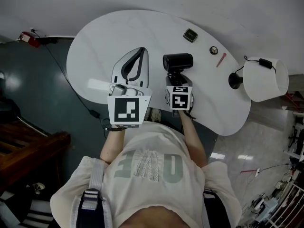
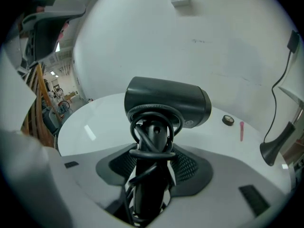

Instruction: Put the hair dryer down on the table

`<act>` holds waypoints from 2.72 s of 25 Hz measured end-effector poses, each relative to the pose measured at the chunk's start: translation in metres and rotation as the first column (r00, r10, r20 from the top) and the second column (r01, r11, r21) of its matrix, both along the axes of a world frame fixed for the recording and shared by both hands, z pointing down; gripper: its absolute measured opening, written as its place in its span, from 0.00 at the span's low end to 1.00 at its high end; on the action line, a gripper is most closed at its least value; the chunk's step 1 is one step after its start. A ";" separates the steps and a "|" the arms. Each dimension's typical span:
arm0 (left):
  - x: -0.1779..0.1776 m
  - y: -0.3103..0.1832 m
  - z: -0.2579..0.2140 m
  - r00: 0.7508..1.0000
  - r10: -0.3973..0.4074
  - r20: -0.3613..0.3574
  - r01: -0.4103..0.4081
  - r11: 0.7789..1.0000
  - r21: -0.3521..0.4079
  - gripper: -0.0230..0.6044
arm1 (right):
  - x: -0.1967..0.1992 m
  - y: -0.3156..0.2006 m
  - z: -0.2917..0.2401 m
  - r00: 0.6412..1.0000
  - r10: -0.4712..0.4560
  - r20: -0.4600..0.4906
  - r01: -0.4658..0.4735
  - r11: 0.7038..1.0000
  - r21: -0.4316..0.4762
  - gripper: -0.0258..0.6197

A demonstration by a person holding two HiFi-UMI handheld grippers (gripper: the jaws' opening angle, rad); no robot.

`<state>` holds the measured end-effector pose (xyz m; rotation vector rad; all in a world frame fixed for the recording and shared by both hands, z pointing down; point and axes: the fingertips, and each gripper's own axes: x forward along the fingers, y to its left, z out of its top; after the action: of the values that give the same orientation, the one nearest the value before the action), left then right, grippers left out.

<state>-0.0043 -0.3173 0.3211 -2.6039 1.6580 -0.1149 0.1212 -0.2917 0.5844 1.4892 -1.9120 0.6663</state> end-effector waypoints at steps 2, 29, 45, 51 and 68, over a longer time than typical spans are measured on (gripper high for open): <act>-0.001 0.000 0.001 1.000 0.001 0.002 -0.001 1.000 -0.001 0.05 | -0.001 0.004 0.013 1.000 0.000 -0.006 0.000 0.999 -0.037 0.38; 0.003 0.002 0.013 0.999 0.018 0.027 -0.017 0.999 -0.051 0.05 | 0.006 0.023 0.064 0.999 0.034 0.020 -0.029 0.970 -0.240 0.39; 0.004 0.001 0.015 0.999 0.026 0.026 -0.025 0.998 -0.059 0.05 | -0.002 0.025 0.063 0.999 0.000 0.054 0.014 0.965 -0.262 0.48; 0.004 0.003 0.015 0.999 0.029 0.029 -0.027 0.998 -0.059 0.05 | -0.001 0.012 0.032 0.998 0.001 0.059 0.008 0.988 -0.153 0.48; 0.007 0.007 -0.006 0.999 0.040 0.015 -0.040 0.999 -0.008 0.05 | 0.013 -0.023 -0.290 0.975 0.001 0.222 -0.151 0.736 0.660 0.38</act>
<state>0.0030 -0.3107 0.3151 -2.6337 1.6024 -0.1387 0.1343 -0.3149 0.2939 2.0039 -2.4229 0.1367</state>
